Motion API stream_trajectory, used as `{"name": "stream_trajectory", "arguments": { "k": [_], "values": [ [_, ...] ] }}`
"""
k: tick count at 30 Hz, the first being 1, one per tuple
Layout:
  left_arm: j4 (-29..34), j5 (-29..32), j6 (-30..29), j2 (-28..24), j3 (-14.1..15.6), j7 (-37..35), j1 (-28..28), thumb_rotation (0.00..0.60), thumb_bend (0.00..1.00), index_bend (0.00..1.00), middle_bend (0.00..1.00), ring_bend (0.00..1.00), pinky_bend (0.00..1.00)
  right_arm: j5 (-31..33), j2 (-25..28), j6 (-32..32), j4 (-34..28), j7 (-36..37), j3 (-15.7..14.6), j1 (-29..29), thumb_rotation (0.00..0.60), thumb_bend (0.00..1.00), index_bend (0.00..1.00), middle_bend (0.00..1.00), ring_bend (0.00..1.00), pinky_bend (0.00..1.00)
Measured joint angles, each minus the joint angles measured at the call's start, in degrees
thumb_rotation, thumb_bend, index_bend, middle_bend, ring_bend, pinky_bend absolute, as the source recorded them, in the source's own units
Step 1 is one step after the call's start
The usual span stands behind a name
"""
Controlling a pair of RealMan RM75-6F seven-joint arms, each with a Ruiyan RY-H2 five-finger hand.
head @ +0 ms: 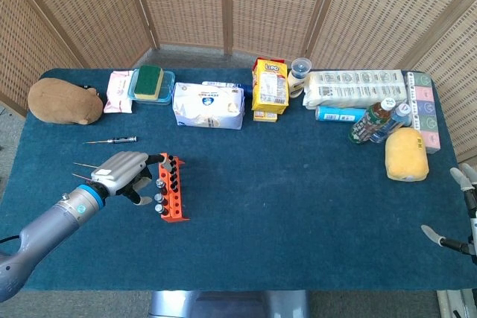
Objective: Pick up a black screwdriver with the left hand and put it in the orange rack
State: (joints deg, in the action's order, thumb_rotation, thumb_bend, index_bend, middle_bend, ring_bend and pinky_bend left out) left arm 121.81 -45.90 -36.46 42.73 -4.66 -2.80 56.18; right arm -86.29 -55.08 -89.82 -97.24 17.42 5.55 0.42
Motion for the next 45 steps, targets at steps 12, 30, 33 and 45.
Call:
{"name": "stream_trajectory", "arguments": {
  "k": [12,30,33,45],
  "values": [
    [0.3,2.3,-2.5,1.9,-1.6,1.2,-0.6,0.595,0.04,0.30,0.90,0.78,0.86,-0.1,0.1,0.0,0.0,0.1,0.0,0.0,0.600,0.00,0.04,0.00,0.00,0.00],
    [0.7,11.6,-1.8,2.7,-0.2,6.2,3.5,0.203,0.00,0.44,0.90,0.79,0.86,-0.1,0.2,-0.1,0.0,0.2,-0.1,-0.1,0.600,0.00,0.04,0.00,0.00,0.00],
    [0.5,12.2,-2.7,3.2,0.4,7.9,4.0,0.195,0.00,0.44,0.90,0.78,0.86,-0.2,0.2,0.0,0.0,0.1,-0.1,0.0,0.600,0.00,0.04,0.00,0.00,0.00],
    [-1.6,14.4,-9.2,10.1,2.5,15.0,5.1,0.178,0.00,0.44,0.90,0.79,0.86,0.0,0.2,0.1,0.1,0.3,0.0,0.0,0.600,0.00,0.04,0.00,0.00,0.00]
  ]
}}
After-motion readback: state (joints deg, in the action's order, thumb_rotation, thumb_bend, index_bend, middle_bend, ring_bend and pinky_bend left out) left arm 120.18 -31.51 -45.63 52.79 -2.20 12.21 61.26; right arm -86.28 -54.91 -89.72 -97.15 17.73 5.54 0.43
